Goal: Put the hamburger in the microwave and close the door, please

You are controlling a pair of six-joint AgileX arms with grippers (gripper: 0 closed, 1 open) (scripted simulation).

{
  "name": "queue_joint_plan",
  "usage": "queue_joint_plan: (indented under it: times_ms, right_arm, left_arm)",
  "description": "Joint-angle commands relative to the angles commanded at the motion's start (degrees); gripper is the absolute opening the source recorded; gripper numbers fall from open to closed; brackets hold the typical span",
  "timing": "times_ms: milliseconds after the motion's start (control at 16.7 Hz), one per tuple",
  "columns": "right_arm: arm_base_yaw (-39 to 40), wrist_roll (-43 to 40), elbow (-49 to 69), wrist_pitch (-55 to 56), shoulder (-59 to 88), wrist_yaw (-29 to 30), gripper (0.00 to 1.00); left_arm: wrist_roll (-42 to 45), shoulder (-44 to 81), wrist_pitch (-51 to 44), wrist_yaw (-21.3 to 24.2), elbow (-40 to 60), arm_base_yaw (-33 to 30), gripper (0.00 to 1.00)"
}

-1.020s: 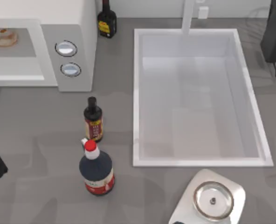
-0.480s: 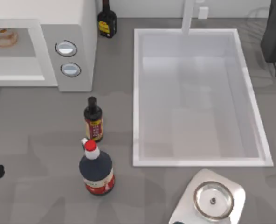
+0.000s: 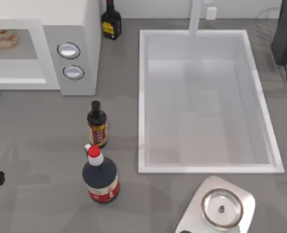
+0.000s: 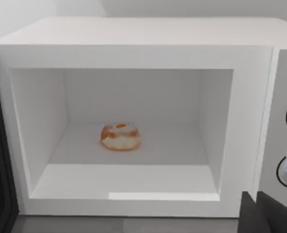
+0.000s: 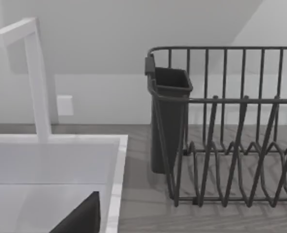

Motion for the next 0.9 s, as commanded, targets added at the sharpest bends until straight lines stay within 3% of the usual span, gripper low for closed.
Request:
queue_joint_plan:
  times_ms: [600, 900]
  right_arm:
    - [0.0, 0.0, 0.0, 0.0, 0.0, 0.0, 1.0]
    - [0.0, 0.0, 0.0, 0.0, 0.0, 0.0, 1.0]
  left_arm:
    - [0.0, 0.9, 0.9, 0.4, -0.1, 0.5, 0.0]
    - [0.2, 11.1, 12.4, 4.8, -1.9, 4.8, 0.0]
